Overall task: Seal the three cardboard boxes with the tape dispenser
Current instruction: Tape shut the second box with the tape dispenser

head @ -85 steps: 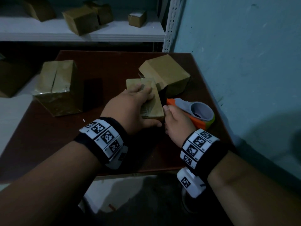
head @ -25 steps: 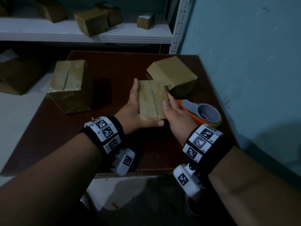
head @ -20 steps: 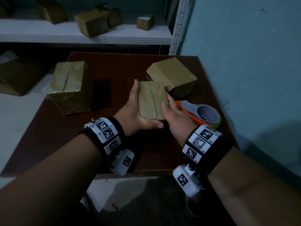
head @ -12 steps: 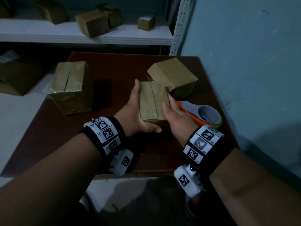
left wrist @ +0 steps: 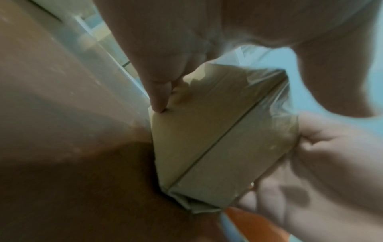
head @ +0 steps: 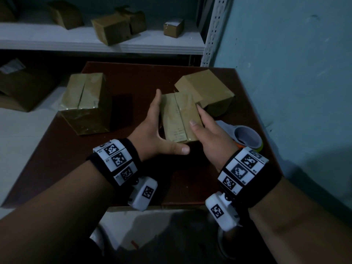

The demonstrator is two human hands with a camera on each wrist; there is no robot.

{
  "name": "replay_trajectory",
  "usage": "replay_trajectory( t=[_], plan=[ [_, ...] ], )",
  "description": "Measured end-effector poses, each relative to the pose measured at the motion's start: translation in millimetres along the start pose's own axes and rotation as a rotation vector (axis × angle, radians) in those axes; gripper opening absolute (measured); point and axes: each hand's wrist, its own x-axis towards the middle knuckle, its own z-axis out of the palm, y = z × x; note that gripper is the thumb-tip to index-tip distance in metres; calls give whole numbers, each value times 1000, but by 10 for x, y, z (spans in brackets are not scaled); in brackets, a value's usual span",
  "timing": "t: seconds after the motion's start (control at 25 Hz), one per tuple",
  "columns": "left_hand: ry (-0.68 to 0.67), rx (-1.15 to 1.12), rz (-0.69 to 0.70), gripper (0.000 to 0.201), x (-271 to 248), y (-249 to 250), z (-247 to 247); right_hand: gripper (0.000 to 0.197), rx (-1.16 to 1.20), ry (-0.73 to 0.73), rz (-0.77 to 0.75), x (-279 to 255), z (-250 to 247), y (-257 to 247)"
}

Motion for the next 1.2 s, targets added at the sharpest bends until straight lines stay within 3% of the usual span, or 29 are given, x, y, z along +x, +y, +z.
replay_trajectory(
  t=[0.24,0.4,0.44,0.52,0.64,0.76,0.92,1.04,1.12,1.2],
  plan=[
    [330,-253,-48,124,25,6,3,72,-52,42,-131,-16,14,-56],
    [518,-493,-173,57,62,98,-46,75,-336,52,-282,-79,17,-46],
    [532,-530,-205,48,77,114,-74,75,-432,45,-308,-100,20,-55],
    [501,-595,-269,57,107,110,-162,76,-637,32,-413,-141,24,-74],
    [311,-587,-313,92,106,58,-312,77,-967,10,-579,-156,18,-60],
    [256,-535,-299,80,32,54,-375,76,-1135,-23,-631,-174,32,-55],
    [247,-497,-315,67,15,44,-423,71,-1073,-19,-608,-180,8,-48],
    [265,-492,-312,60,17,72,-406,72,-917,80,-539,-132,-65,-63],
    [266,-528,-272,74,7,66,-398,79,-860,151,-493,-97,-116,-58],
    [215,-568,-201,104,-2,48,-429,87,-808,179,-438,-77,-158,-43]
  ],
)
